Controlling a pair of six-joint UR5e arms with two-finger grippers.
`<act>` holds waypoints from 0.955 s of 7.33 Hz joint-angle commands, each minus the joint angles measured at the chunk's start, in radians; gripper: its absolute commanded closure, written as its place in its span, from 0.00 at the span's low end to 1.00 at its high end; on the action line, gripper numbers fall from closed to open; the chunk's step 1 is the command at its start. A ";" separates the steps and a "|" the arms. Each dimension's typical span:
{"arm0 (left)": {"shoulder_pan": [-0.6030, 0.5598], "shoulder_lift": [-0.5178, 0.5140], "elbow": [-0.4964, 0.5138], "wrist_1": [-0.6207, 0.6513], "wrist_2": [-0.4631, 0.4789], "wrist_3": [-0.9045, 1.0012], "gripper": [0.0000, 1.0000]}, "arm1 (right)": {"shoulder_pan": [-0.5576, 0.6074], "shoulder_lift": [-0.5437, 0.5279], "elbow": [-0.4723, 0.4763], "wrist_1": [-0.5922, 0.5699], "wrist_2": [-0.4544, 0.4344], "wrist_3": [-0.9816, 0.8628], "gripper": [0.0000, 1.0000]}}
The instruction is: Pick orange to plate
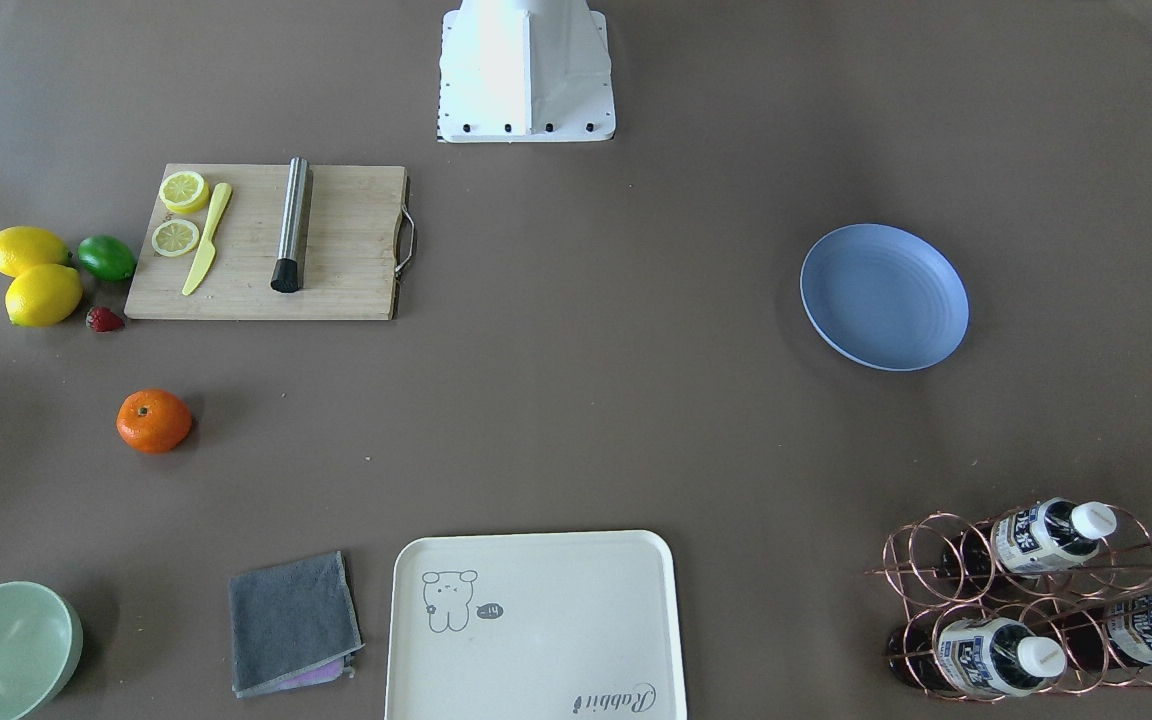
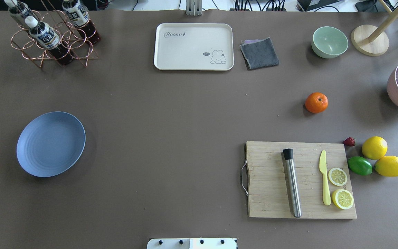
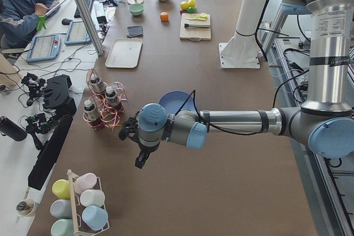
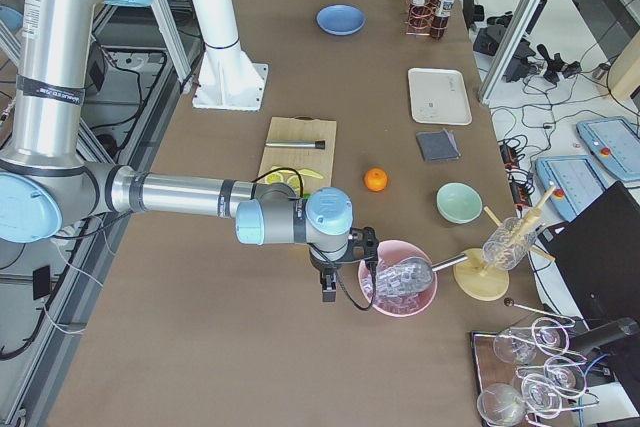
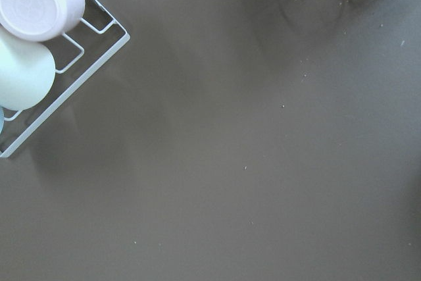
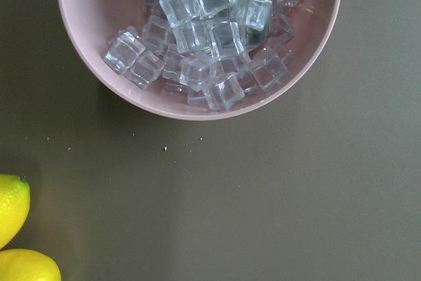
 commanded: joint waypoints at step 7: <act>0.504 0.073 0.066 -0.819 0.129 -0.979 0.02 | -0.200 0.022 0.027 0.452 -0.030 0.529 0.01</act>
